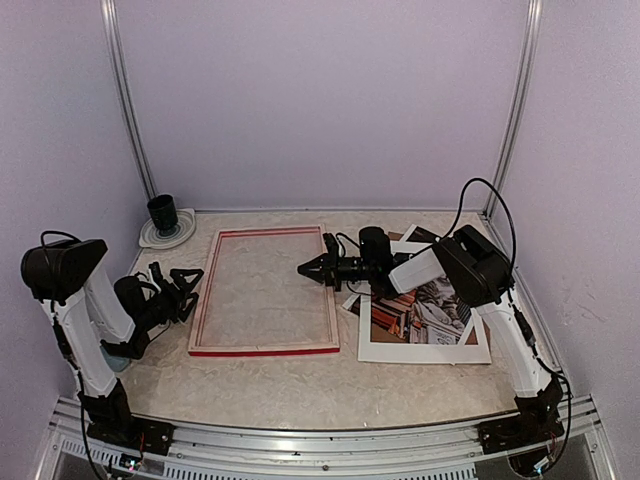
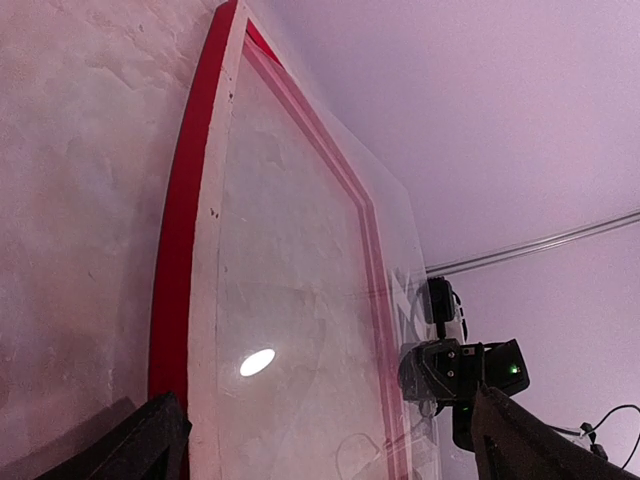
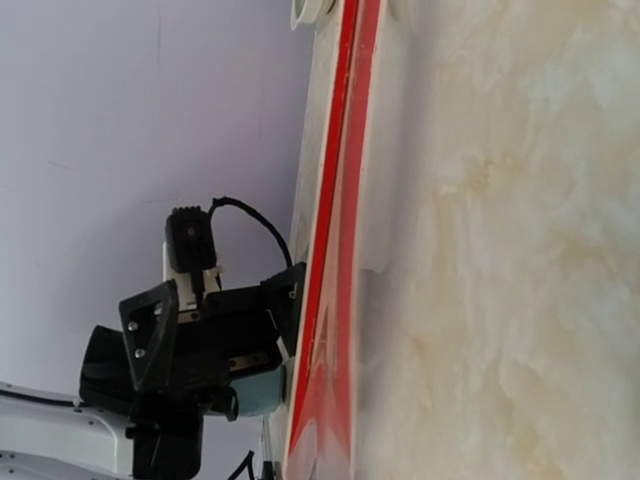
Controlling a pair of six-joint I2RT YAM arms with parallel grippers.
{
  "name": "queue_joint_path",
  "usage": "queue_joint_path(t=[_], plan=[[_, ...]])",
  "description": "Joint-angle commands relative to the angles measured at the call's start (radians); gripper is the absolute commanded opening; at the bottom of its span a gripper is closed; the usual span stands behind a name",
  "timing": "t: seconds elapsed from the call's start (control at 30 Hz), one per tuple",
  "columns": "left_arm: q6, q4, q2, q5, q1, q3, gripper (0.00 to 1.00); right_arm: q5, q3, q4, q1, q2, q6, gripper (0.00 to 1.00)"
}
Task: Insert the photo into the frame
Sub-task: Place the glass panel at the frame body.
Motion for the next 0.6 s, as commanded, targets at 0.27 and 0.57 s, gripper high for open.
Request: queue_joint_path(t=[0.27, 0.57], plan=[[-0.019, -0.009, 0.027, 0.042, -0.001, -0.013, 0.99, 0.021, 0.010, 0.043, 0.019, -0.057, 0.002, 0.00], [-0.020, -0.007, 0.029, 0.043, -0.001, -0.013, 0.99, 0.017, 0.007, 0.069, 0.019, -0.058, 0.011, 0.00]])
